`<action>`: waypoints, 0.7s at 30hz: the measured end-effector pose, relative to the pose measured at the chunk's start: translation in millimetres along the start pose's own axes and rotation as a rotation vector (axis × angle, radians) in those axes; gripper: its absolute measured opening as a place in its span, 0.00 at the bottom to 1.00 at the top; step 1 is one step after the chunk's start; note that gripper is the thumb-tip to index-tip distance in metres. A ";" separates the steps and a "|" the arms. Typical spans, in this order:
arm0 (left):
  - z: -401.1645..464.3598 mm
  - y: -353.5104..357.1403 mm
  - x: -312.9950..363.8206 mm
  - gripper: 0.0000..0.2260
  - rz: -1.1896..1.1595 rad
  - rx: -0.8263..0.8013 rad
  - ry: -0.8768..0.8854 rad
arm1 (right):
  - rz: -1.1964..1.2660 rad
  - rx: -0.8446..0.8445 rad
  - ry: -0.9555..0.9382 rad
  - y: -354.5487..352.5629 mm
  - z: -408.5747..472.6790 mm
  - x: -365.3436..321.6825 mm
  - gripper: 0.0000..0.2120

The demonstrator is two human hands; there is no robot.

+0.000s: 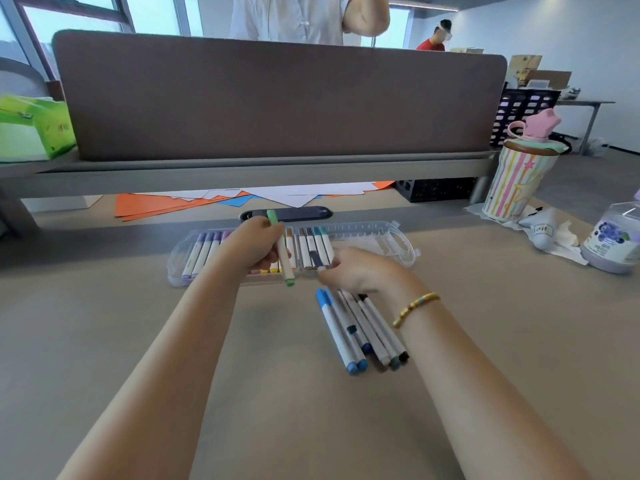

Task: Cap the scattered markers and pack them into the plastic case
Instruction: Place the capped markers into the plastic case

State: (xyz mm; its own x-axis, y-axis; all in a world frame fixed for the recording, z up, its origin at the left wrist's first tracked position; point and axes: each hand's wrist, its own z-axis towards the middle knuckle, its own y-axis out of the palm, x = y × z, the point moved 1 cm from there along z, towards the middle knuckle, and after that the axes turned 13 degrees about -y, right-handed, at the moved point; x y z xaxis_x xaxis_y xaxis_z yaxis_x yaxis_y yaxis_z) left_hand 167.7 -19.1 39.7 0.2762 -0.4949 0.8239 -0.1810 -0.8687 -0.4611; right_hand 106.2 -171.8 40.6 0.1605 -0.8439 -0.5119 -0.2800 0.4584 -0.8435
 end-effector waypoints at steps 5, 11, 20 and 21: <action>30.0 22.3 31.1 0.10 0.031 -0.079 0.005 | 0.234 0.150 0.102 -31.6 12.8 40.9 0.10; 63.5 65.3 56.9 0.11 0.135 -0.056 0.022 | 0.446 0.306 0.158 -42.9 29.3 70.3 0.12; 94.0 95.5 48.6 0.11 0.512 0.031 0.070 | 0.533 0.397 0.156 -49.9 53.3 82.2 0.11; 93.7 96.2 48.1 0.13 0.575 0.051 0.088 | 0.532 0.398 0.159 -49.3 56.1 82.8 0.11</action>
State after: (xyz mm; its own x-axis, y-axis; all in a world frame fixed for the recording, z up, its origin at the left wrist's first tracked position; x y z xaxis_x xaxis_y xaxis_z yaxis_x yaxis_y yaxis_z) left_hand 252.1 -128.5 4.1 0.0671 -0.8853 0.4602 -0.2326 -0.4624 -0.8556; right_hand 186.4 -248.6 30.6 -0.0523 -0.4918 -0.8691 0.0919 0.8643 -0.4946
